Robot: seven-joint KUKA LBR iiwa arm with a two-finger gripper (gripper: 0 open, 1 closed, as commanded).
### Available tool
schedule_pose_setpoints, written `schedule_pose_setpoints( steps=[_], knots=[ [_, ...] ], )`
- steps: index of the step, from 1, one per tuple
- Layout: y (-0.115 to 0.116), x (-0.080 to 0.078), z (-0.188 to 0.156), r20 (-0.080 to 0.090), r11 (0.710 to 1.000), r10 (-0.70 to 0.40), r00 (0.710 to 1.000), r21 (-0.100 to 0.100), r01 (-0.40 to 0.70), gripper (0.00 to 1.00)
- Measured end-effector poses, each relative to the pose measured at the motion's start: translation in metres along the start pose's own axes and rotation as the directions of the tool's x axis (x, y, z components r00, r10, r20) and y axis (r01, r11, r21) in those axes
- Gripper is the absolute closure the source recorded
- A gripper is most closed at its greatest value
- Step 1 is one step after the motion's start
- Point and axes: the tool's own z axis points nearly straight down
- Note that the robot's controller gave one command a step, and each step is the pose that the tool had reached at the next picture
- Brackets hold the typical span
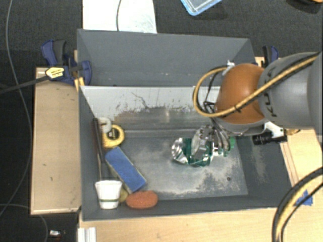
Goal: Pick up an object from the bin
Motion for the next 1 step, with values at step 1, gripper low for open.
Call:
schedule_pose_setpoints(
  steps=[1],
  knots=[
    [0.0064,-0.0036,0.0143,0.007,0.998,0.064,0.998,-0.001,-0.064,1.00]
  ],
)
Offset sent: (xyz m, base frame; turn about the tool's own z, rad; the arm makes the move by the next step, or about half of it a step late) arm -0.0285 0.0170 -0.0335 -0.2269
